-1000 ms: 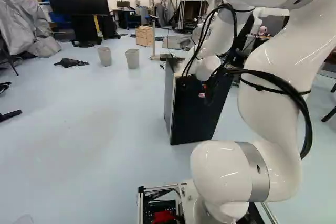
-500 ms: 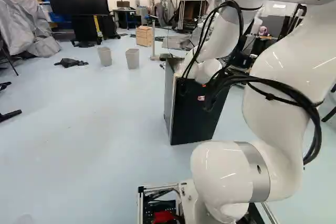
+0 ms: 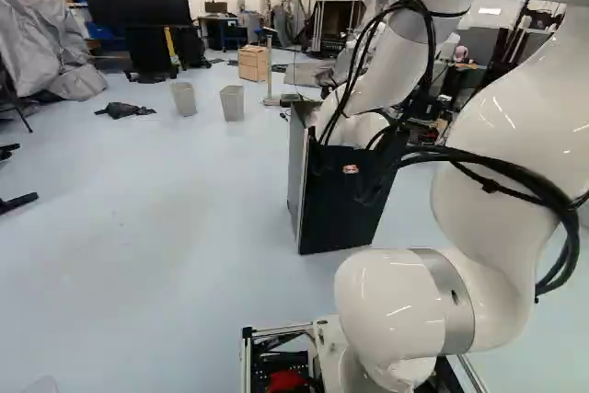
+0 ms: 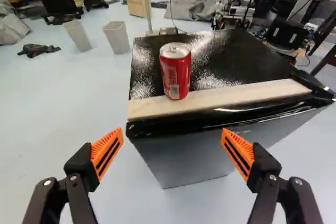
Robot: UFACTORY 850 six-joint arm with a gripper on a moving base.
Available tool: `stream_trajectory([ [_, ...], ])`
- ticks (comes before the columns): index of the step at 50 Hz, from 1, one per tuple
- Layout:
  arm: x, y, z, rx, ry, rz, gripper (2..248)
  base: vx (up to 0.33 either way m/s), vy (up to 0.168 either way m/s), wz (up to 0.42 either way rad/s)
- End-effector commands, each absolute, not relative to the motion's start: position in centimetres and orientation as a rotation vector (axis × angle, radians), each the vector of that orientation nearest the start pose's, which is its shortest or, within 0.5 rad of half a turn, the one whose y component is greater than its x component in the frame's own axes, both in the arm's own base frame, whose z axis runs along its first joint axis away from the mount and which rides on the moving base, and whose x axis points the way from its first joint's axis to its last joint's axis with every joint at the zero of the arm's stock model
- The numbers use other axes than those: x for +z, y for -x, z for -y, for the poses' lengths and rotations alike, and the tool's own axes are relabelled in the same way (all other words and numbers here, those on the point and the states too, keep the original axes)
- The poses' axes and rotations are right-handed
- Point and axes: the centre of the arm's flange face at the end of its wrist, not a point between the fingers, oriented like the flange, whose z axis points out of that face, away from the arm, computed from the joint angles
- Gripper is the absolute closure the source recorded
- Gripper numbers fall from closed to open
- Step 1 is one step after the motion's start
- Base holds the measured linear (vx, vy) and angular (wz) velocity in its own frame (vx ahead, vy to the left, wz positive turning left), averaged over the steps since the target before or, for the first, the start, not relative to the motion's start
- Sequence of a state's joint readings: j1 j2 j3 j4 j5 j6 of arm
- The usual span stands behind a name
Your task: Grab a drink from the fridge
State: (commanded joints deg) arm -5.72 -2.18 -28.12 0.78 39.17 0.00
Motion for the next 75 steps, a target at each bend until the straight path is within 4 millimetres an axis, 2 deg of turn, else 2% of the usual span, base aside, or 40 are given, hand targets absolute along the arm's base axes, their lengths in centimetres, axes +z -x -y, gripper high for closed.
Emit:
stream_trajectory([
  [11,40.4,-42.7,4.3,-1.82,2.628,-0.134,3,0.0,0.0,0.0],
  [42,40.5,-48.8,5.7,-1.884,2.595,-0.15,3,0.0,0.0,0.0],
  [52,40.4,-49.2,5.8,-1.908,2.578,-0.149,3,0.0,0.0,0.0],
  [75,38.6,-49.8,5.8,-1.939,2.556,-0.148,3,0.0,0.0,0.0],
])
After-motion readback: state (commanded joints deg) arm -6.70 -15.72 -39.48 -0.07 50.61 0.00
